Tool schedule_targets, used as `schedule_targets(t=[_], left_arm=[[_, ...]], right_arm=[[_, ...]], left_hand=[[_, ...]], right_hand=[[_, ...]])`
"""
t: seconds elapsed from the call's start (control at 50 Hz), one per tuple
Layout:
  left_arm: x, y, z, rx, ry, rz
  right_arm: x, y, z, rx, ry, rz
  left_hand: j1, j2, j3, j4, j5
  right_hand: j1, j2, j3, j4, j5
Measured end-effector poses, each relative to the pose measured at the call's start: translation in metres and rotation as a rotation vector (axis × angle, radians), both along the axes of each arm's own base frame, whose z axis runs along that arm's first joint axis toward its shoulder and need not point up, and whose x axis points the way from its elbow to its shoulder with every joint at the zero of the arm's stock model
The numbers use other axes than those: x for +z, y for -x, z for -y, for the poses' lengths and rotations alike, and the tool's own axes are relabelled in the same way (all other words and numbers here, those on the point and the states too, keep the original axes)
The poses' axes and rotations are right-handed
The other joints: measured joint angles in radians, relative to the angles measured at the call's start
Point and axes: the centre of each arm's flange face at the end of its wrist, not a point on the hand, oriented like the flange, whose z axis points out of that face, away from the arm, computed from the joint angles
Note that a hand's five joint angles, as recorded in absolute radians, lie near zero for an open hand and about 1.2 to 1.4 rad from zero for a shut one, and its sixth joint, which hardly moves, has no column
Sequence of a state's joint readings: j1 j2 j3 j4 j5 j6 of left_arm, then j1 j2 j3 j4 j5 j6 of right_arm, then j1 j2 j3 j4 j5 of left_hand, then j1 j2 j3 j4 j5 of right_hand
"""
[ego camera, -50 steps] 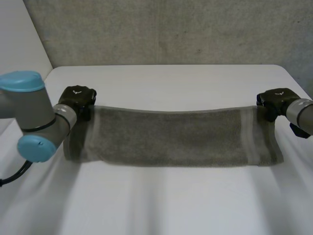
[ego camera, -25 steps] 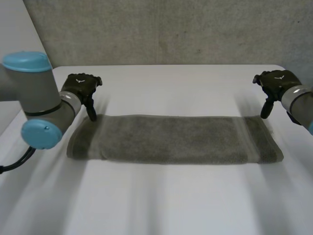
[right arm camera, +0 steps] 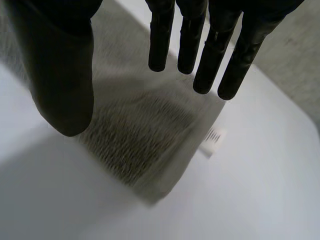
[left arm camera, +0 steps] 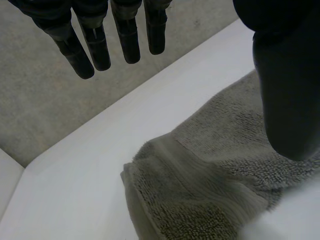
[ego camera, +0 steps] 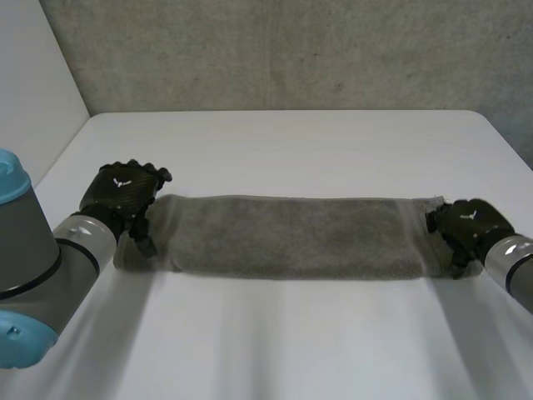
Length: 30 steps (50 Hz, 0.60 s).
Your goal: Fold the towel.
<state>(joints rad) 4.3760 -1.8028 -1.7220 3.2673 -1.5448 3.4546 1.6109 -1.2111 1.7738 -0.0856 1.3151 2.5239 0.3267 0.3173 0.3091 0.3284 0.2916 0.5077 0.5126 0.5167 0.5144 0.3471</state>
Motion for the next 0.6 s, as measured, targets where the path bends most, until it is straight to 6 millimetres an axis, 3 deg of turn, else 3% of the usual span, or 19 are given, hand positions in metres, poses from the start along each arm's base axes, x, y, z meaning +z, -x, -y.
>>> schedule_targets(t=[0.16,0.24,0.3,0.4,0.52,0.6], left_arm=[[-0.004,0.000,-0.002,-0.004,-0.014,0.004],[-0.004,0.000,-0.001,-0.003,-0.012,0.003],[-0.004,0.000,-0.001,-0.003,-0.009,0.002],[-0.003,0.000,-0.001,-0.003,-0.005,0.001],[-0.003,0.000,-0.002,-0.002,-0.006,0.001],[-0.003,-0.001,-0.003,-0.002,-0.007,0.002]], right_arm=[[-0.023,0.011,0.015,-0.032,-0.017,-0.017],[-0.026,0.019,0.023,-0.061,-0.011,-0.020],[-0.023,0.027,0.029,-0.094,0.005,-0.023],[-0.001,0.053,0.042,-0.184,0.071,-0.037],[0.038,0.097,0.059,-0.293,0.180,-0.103],[0.057,0.112,0.068,-0.314,0.220,-0.154]], left_hand=[[0.000,0.000,0.000,0.000,0.000],[0.000,0.000,0.000,0.000,0.000],[0.000,0.000,0.000,0.000,0.000],[0.000,0.000,0.000,0.000,0.000],[0.000,0.000,0.000,0.000,0.000],[-0.001,0.000,0.000,0.000,-0.002]], right_hand=[[0.319,0.319,0.309,0.312,0.306],[0.773,0.767,0.761,0.769,0.766],[0.799,0.777,0.811,0.824,0.808],[0.799,0.777,0.811,0.824,0.808],[0.800,0.777,0.811,0.824,0.808],[0.800,0.777,0.811,0.824,0.808]])
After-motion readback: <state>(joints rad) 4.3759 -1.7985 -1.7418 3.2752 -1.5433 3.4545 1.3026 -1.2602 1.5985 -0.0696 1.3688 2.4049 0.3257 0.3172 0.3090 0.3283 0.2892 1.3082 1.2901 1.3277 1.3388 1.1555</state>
